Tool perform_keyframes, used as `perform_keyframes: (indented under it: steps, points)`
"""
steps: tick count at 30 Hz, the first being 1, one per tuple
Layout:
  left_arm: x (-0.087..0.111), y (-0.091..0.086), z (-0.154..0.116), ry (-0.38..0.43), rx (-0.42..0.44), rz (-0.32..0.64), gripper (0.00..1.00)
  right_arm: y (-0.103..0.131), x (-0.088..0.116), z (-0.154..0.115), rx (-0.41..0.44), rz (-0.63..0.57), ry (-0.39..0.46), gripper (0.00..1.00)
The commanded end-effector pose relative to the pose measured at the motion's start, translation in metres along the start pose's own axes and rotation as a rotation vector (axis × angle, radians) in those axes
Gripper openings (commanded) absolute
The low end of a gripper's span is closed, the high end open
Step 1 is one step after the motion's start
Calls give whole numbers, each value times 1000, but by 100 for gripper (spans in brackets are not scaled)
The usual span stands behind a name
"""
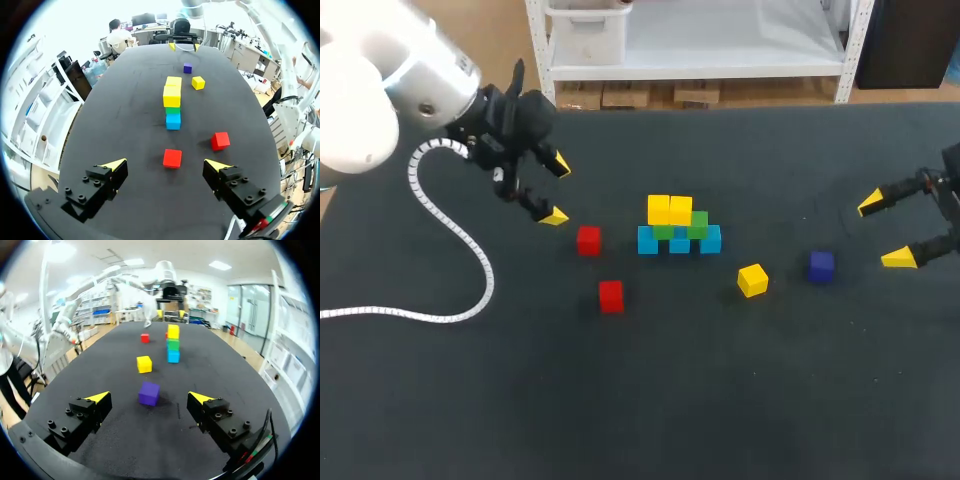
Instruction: Place the blue cubes, place green cubes on the blue cubes, place the yellow cubes on the green cubes, then place the red cubes on the yellow cubes, and place purple cube on the red cubes.
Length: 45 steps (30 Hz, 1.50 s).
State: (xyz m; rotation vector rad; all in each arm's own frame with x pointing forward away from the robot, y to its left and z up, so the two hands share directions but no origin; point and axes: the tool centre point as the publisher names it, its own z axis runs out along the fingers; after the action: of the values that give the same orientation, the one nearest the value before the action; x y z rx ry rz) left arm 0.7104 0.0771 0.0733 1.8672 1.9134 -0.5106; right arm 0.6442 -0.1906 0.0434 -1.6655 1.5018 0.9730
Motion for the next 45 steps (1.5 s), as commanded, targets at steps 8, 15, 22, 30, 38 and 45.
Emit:
perform_keyframes:
  steps: [8, 15, 22, 30, 38, 45]
  points:
    - [1, 0, 0, -2, 0, 2, 100, 4, -30, 64, -90, -100, 82, 100]
    - [1, 0, 0, -2, 0, 2, 100, 6, -35, 99, -134, -109, 98, 100]
    - [1, 0, 0, -2, 0, 2, 100, 4, -36, 124, -172, -124, 100, 100]
    - [1, 0, 0, -2, 0, 2, 100, 3, -38, 144, -204, -136, 101, 100]
    - [1, 0, 0, -2, 0, 2, 100, 8, -33, 154, -222, -129, 98, 87]
    - [1, 0, 0, -2, 0, 2, 100, 9, -29, 157, -223, -120, 98, 64]
